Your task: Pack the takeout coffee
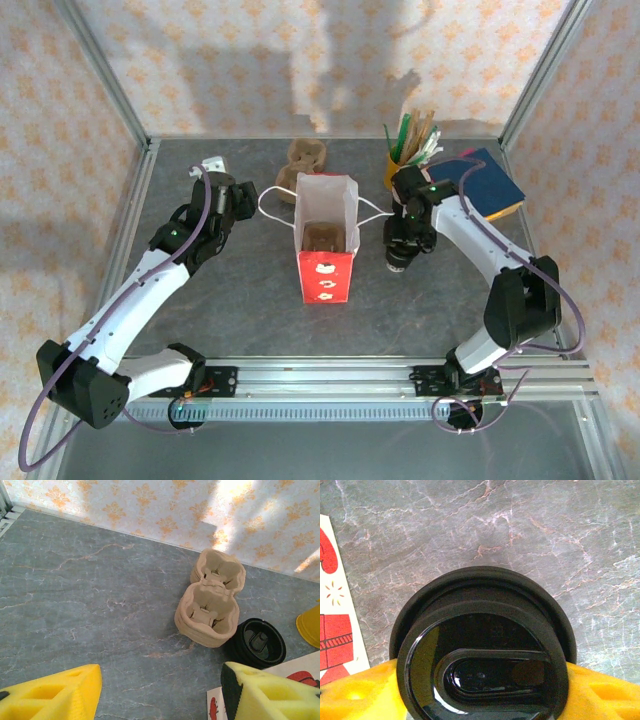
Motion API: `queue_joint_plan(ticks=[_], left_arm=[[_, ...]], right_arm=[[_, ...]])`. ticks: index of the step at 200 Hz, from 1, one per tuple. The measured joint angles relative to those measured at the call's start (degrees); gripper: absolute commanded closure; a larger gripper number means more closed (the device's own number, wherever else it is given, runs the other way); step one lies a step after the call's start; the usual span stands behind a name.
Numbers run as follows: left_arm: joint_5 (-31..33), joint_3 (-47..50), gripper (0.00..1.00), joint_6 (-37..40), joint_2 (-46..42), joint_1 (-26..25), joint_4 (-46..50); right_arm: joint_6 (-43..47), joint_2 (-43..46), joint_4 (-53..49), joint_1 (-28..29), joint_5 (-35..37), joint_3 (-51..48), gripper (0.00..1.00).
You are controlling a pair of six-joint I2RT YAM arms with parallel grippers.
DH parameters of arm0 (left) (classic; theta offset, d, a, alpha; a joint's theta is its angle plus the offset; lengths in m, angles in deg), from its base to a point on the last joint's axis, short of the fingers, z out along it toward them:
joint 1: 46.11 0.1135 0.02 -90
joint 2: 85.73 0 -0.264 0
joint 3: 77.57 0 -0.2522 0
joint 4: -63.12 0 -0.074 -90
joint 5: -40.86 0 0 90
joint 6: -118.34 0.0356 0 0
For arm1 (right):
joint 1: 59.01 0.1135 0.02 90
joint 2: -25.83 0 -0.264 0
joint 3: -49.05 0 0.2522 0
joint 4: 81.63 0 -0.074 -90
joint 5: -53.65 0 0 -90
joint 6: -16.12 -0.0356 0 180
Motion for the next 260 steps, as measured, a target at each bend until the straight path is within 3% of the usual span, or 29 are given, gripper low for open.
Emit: queue_joint_plan(ticks=[34, 104, 260], left_arm=[[0.0, 0.0, 0.34, 0.0, 0.0, 0.0, 0.0], [0.0, 0.0, 0.34, 0.0, 0.0, 0.0, 0.0], [0.0, 0.0, 0.34, 0.0, 0.0, 0.0, 0.0]], right_arm=[[-0.6, 0.0, -0.6, 1.2, 0.0, 0.0, 0.24], [-0.9, 0.0, -0.9, 1.2, -0.9, 0.5, 0.19], [-1.2, -1.0, -2.3, 1.2, -1.7, 1.5, 0.23]])
